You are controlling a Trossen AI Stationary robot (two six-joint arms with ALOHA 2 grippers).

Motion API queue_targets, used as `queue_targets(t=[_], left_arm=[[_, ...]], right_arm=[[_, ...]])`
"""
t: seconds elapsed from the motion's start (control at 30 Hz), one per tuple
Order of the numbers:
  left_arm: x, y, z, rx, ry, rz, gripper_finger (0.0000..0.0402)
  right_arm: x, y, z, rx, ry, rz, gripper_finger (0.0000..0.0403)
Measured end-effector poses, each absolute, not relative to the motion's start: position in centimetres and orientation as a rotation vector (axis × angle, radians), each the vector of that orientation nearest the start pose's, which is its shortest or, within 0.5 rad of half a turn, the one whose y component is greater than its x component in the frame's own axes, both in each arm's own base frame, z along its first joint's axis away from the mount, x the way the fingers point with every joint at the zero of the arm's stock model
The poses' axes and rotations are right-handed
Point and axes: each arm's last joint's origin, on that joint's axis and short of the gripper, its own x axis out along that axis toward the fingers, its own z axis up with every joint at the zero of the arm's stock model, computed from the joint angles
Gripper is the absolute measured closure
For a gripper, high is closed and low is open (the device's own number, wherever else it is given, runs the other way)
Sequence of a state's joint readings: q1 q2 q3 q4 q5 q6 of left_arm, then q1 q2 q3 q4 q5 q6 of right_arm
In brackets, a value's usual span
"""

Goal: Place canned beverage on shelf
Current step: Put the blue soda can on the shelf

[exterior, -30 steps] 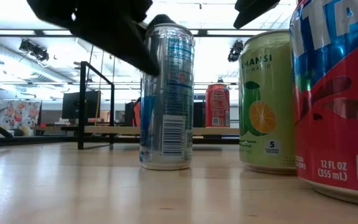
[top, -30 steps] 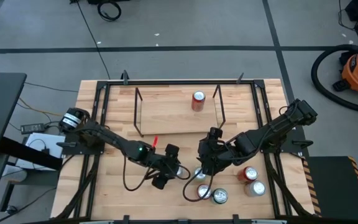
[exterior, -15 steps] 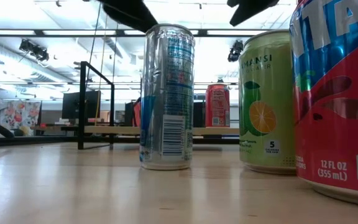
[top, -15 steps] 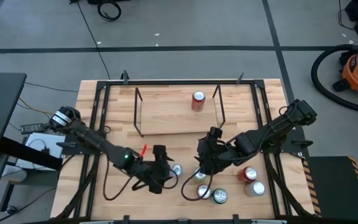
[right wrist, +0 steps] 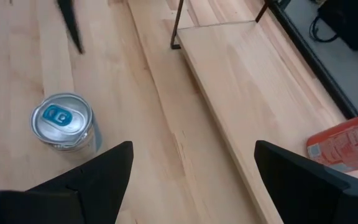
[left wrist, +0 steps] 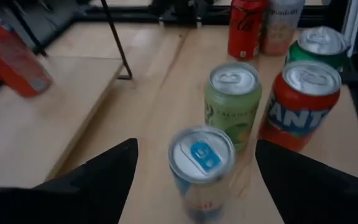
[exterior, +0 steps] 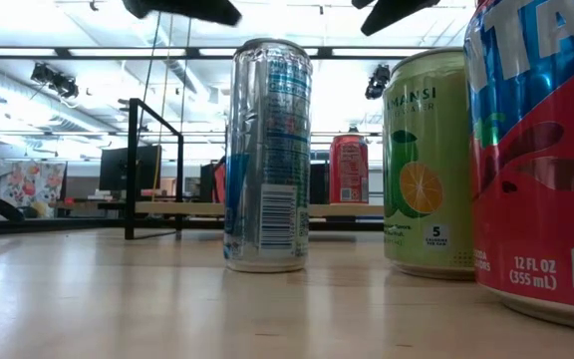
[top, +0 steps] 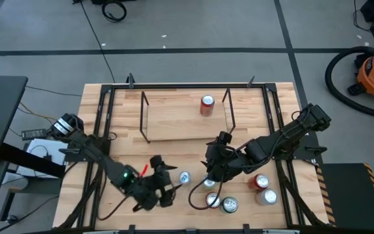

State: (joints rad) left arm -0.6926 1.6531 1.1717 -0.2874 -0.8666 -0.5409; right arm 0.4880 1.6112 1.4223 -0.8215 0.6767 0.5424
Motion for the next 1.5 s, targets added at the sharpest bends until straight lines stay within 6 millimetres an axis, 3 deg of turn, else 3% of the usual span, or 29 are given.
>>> queue_targets(t=[0.13, 0.23, 0.6, 1.07, 1.5], left_arm=[[27.1, -22.6, 23.5, 0.084, 0.421, 0.362, 0.0065], [27.3, -23.1, 22.2, 0.074, 0.427, 0.379, 0.0065], [28.8, -23.0, 18.3, 0.01, 0.503, 0.414, 0.0065], [31.5, -21.3, 12.8, -0.012, 0.637, 0.47, 0.0065], [32.2, -20.9, 12.2, 0.063, 0.664, 0.439, 0.009]], right_arm=[[30.1, 14.0, 30.4, -0.066, 0.752, -0.382, 0.0056], [30.1, 13.9, 30.4, -0.069, 0.753, -0.382, 0.0056], [30.1, 14.0, 30.5, -0.065, 0.747, -0.379, 0.0056], [30.1, 14.1, 30.5, -0.067, 0.744, -0.374, 0.0056], [30.2, 14.1, 30.5, -0.073, 0.737, -0.362, 0.0056]])
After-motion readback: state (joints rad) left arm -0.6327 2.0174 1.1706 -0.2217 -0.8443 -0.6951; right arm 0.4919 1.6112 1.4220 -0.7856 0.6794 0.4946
